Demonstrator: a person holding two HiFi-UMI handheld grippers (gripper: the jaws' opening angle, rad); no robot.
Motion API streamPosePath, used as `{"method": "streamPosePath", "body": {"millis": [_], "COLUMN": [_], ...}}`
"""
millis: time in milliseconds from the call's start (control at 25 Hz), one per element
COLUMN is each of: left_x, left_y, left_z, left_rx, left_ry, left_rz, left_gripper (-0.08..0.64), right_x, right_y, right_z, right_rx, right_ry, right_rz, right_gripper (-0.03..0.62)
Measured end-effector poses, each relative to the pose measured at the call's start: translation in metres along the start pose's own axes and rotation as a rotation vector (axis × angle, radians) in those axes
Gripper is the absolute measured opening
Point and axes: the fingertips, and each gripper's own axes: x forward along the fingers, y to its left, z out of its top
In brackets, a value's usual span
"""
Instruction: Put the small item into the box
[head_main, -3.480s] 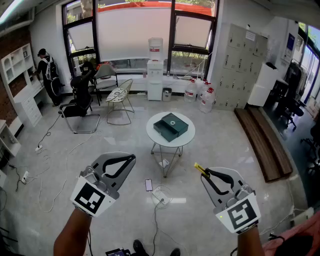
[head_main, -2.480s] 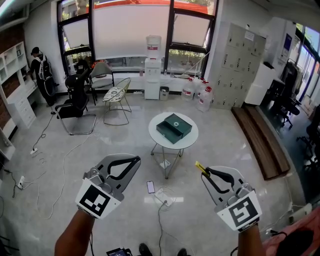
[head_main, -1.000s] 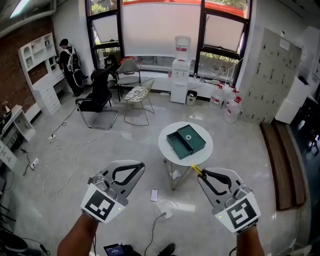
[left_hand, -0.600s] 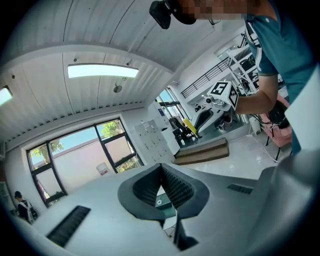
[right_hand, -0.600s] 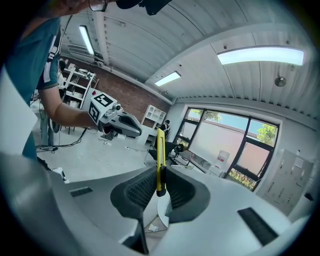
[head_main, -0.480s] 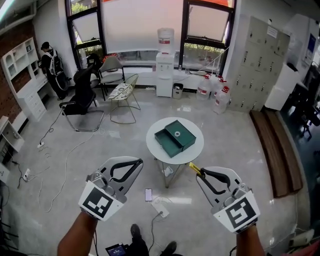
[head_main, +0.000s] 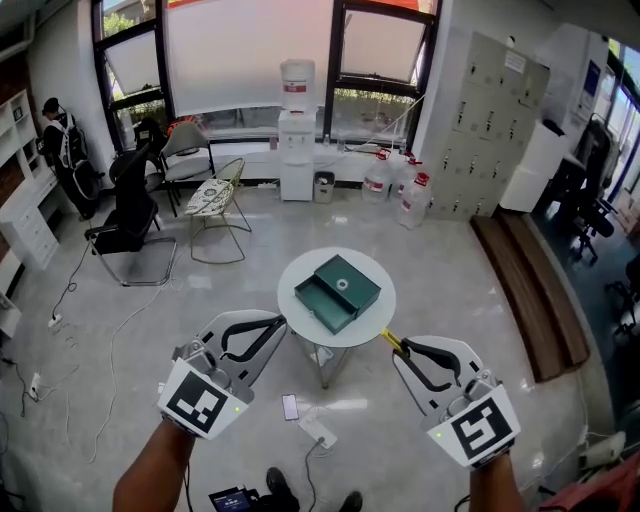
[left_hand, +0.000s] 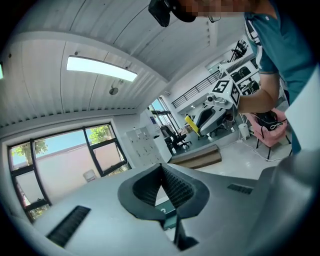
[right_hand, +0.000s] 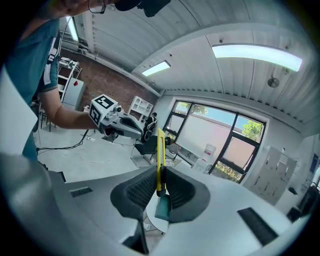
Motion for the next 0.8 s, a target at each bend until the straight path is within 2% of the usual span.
{"method": "streamPosePath", "body": {"millis": [200,560,800], "left_x": [-0.007,-0.016,-0.034], "left_y": [0.067,0.108,0.131], "left_z": [-0.022,-0.068,-0.098], "left_rx": [-0.006,-0.013,-0.026], "left_ry": [-0.021,-0.063,-0.048], "left_rz": [-0.035,-0.044,-0.017], "left_gripper": [0.017,0.017,0.017], "right_x": [0.057,0.118,0.158], "right_y": [-0.009,0.004,0.016], "right_z": [0.039,0.052,0.062], "right_rx": [0.007,-0.011,-0.025], "right_ry": [0.037,0.053,0.043], "right_rz": [-0.029,-0.048,-0.013], "right_gripper": [0.077,0.077,0.077]}}
